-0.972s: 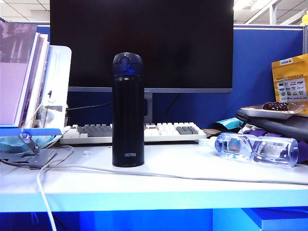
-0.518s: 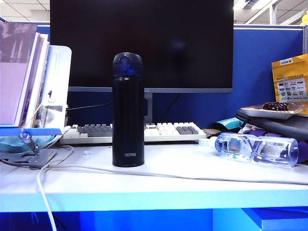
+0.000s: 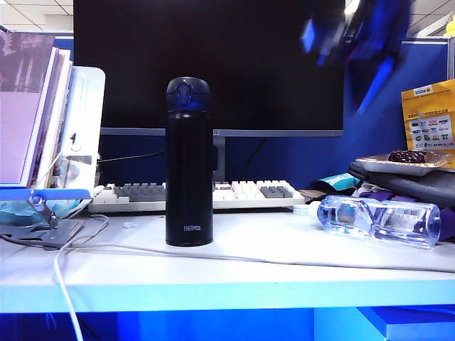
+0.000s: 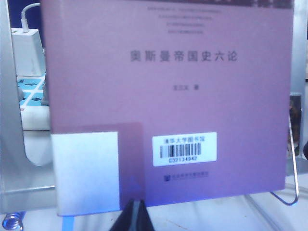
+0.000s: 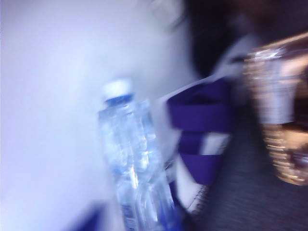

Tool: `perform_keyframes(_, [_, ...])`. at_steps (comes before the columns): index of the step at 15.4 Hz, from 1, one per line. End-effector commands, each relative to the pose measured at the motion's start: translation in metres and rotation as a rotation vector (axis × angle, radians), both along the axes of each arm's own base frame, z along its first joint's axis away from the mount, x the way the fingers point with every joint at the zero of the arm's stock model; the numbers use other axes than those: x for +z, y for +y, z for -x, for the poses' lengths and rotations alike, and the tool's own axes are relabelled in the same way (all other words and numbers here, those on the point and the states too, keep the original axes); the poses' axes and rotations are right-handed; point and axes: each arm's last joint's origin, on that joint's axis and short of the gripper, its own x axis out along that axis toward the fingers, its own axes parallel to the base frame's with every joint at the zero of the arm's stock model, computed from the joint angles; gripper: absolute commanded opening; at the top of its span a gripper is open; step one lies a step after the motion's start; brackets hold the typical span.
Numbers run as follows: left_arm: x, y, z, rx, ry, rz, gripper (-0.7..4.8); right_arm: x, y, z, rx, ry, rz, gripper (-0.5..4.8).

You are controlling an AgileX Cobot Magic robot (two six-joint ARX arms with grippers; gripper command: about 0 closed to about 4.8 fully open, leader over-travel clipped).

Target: Pick up the mineral water bottle and place it vertically to the right of the black thermos cup.

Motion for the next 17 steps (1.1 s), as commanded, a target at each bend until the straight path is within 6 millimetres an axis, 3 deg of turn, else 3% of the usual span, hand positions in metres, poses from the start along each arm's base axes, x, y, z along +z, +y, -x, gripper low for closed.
perform_keyframes(1, [-0.001, 0.000, 0.000, -0.001, 0.011, -0.004, -0.02, -0.031, 0.009, -0.024, -0.001, 0.066, 0.049, 4.79])
perform_keyframes(5, [-0.001, 0.000, 0.000, -0.001, 0.010, -0.004, -0.02, -0.060, 0.017, -0.045, 0.005, 0.079, 0.054, 4.79])
perform_keyframes(10, [-0.001, 0.000, 0.000, -0.001, 0.010, -0.004, -0.02, -0.083, 0.022, -0.065, 0.016, 0.013, 0.125, 4.79])
perform_keyframes(17, [-0.001, 0.000, 0.000, -0.001, 0.010, -0.004, -0.03, -0.128, 0.027, -0.080, 0.037, 0.087, 0.195, 4.79])
